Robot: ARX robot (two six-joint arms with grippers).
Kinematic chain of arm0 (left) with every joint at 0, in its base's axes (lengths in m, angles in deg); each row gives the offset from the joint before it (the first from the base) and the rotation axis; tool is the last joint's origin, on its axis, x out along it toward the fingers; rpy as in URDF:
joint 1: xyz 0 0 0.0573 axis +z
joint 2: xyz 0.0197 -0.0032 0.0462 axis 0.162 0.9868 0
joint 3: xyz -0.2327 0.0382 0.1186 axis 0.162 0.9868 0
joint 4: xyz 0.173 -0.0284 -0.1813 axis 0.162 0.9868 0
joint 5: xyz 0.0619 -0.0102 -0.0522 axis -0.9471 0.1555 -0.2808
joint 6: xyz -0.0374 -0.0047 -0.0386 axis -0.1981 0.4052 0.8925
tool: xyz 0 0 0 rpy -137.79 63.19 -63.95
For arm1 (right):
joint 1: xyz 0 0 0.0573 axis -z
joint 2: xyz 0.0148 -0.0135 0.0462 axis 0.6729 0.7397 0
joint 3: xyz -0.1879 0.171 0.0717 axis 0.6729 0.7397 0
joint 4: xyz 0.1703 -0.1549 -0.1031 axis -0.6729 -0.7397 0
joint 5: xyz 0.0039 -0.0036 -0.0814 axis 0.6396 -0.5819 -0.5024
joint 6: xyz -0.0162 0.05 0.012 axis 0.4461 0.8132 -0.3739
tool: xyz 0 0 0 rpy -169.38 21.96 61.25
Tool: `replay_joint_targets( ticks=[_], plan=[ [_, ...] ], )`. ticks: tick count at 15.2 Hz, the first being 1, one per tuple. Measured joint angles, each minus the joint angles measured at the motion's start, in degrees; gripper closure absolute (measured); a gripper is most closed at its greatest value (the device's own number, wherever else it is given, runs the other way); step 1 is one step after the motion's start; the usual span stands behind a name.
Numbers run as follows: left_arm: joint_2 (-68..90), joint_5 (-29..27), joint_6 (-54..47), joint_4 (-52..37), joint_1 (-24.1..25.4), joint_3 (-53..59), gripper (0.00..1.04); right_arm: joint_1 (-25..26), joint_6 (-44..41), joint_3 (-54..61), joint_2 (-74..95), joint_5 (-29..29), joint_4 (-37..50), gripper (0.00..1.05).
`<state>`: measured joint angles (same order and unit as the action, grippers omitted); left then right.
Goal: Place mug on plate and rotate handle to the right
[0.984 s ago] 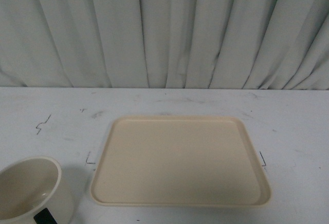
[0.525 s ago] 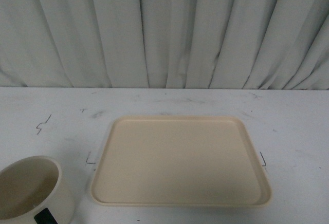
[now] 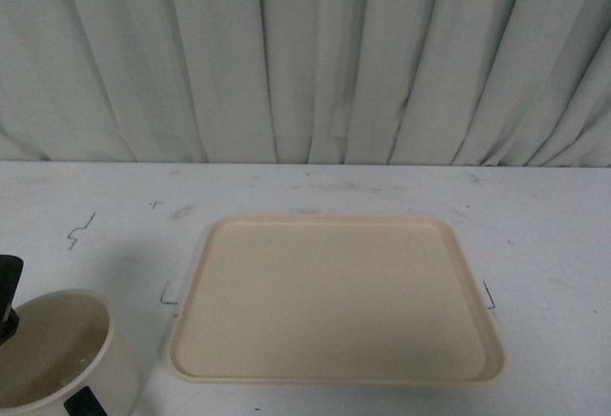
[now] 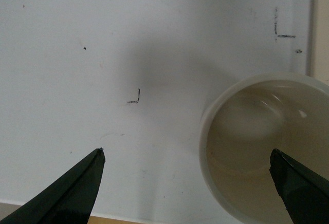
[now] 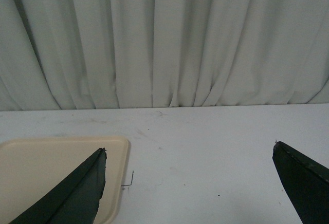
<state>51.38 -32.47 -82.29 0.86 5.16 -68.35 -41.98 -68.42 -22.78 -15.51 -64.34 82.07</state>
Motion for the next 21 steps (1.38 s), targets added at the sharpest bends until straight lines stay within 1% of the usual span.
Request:
replay_joint_targets(
  ticks=[1, 2, 4, 5, 6, 7, 8, 11, 12, 14, 16, 18, 21],
  plan=[
    [3.7, -0.2, 0.8, -1.2, 0.4, -1.1, 0.07, 0.0, 0.0, 0.0, 0.0, 0.0, 0.0, 0.06],
    [6.4, 0.7, 1.9, -1.9, 0.9, -1.7, 0.07, 0.0, 0.0, 0.0, 0.0, 0.0, 0.0, 0.06],
    [11.3, 0.9, 3.9, -1.9, 1.6, -2.6, 0.07, 0.0, 0.0, 0.0, 0.0, 0.0, 0.0, 0.06],
    [12.4, 0.9, 4.9, -1.2, 1.6, -2.9, 0.16, 0.0, 0.0, 0.0, 0.0, 0.0, 0.0, 0.06],
    [12.7, 1.3, 5.6, -1.2, 1.6, -3.2, 0.32, 0.0, 0.0, 0.0, 0.0, 0.0, 0.0, 0.06],
    [12.7, 1.3, 6.3, -1.4, 1.6, -3.3, 0.45, 0.0, 0.0, 0.0, 0.0, 0.0, 0.0, 0.06],
    [12.9, 1.4, 6.6, -1.4, 1.6, -3.3, 0.54, 0.0, 0.0, 0.0, 0.0, 0.0, 0.0, 0.06],
    [12.9, 1.9, 7.4, -0.4, 1.6, -3.4, 0.94, 0.0, 0.0, 0.0, 0.0, 0.0, 0.0, 0.06],
    [11.6, 2.5, 7.6, 0.6, 1.4, -3.7, 1.02, 0.0, 0.0, 0.0, 0.0, 0.0, 0.0, 0.06],
    [8.0, 1.4, 6.0, 3.6, 0.4, -6.3, 1.02, 0.0, 0.0, 0.0, 0.0, 0.0, 0.0, 0.06],
    [7.2, 1.1, 4.3, 4.9, -1.9, -11.1, 1.02, 0.0, 0.0, 0.0, 0.0, 0.0, 0.0, 0.06],
    [9.5, 2.1, 2.0, 5.6, -5.1, -17.4, 1.02, 0.0, 0.0, 0.0, 0.0, 0.0, 0.0, 0.06],
    [17.5, 4.5, -1.6, 6.6, -10.8, -28.3, 1.02, 0.0, 0.0, 0.0, 0.0, 0.0, 0.0, 0.06]
  ],
)
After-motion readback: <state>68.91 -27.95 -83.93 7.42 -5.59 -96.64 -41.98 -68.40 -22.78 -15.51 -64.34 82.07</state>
